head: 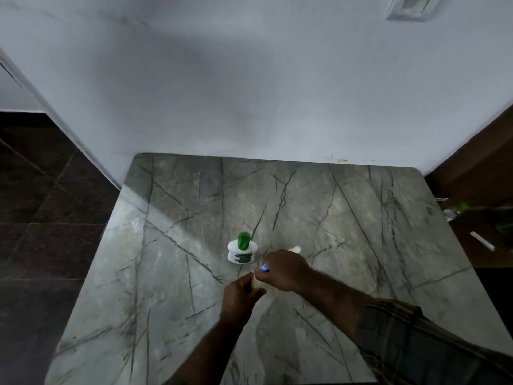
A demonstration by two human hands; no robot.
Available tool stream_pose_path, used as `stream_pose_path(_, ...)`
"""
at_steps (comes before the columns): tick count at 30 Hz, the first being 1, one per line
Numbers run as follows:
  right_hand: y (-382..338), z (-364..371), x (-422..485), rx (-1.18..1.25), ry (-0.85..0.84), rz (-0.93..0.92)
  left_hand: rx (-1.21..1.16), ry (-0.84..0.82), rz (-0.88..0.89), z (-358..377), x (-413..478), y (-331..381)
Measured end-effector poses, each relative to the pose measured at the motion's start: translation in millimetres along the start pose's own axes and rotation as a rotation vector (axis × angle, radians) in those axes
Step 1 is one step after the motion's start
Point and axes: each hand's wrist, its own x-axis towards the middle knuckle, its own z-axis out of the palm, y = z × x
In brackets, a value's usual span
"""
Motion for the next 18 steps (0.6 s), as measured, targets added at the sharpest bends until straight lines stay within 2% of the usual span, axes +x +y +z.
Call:
stream_pose_path(6,7.4,11.3,-3.4,0.052,0.081,0.006,0.015,0.010,0.024,0.3,2.7,-3.6)
stream_pose_path(13,4.2,39.6,-0.8,0.280,0.142,0.303,-0.021,0.036,0.039,6.1,1.9,0.2)
stream_pose_path(18,7.3,56.3,-13.8,0.463,0.214,0.254,-0.069,0.069,0.026,11.1,6.5,3.8)
